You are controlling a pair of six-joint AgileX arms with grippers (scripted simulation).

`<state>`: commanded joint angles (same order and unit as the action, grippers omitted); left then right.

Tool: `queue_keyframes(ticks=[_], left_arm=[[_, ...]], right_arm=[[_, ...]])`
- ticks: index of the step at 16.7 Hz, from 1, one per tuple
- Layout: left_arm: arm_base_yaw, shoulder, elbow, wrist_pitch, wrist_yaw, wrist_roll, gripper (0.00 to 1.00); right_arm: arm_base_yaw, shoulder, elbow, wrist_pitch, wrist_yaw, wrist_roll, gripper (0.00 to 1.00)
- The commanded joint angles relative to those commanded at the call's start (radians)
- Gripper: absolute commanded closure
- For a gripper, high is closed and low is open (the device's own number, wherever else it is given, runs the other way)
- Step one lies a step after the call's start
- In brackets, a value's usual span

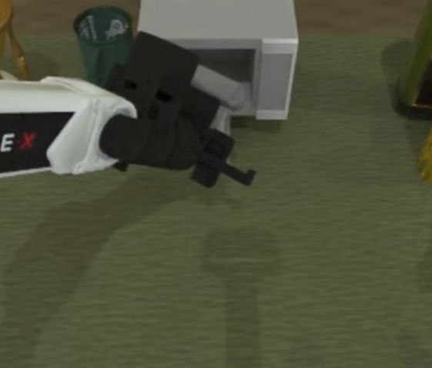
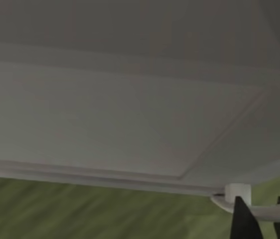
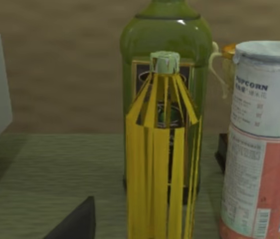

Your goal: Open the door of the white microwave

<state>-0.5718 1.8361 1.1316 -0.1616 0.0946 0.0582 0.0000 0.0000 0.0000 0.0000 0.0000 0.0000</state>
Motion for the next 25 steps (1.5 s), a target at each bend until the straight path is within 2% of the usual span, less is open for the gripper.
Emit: queue_keyframes(ticks=[5,25], left_arm=[[0.025,-0.018,-0.020,0.001,0.032,0.050,1.00],[0.025,-0.019,-0.020,0.001,0.032,0.050,1.00]], right_arm=[[0.000,0.000,0.000,0.000,0.000,0.000,0.00],[0.000,0.000,0.000,0.000,0.000,0.000,0.00]])
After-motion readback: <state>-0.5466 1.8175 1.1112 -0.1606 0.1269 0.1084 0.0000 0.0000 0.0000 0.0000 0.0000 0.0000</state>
